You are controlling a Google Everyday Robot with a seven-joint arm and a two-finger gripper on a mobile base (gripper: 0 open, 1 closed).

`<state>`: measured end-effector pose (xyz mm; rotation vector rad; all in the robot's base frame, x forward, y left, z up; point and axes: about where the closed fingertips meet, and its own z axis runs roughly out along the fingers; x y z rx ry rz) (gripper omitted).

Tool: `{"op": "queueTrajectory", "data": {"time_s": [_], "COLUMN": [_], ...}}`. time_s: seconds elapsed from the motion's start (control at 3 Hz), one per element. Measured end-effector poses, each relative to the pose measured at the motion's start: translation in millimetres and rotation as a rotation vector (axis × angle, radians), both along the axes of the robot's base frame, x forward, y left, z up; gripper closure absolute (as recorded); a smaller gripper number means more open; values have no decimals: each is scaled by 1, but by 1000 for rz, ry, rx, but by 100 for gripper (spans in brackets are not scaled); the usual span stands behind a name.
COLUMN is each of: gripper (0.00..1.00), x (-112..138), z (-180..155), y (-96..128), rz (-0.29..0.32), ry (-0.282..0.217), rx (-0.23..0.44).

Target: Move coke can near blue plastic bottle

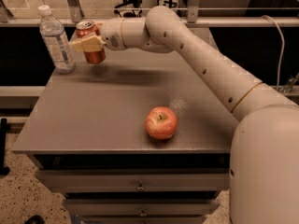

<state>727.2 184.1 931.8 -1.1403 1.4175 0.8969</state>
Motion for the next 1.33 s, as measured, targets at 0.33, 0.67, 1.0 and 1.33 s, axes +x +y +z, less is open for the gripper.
{"op": "queueTrajectory", "data": {"time_s": [0.33,0.67,1.0,1.33], "gripper": [84,61,38,15], "x": [-6,-10,-10,-8], "z": [-13,-24,-30,-30], "y": [15,26,33,36], "rz": [18,28,35,35], "ry": [34,51,49,31], "rx": [-6,-10,-9,-5]}}
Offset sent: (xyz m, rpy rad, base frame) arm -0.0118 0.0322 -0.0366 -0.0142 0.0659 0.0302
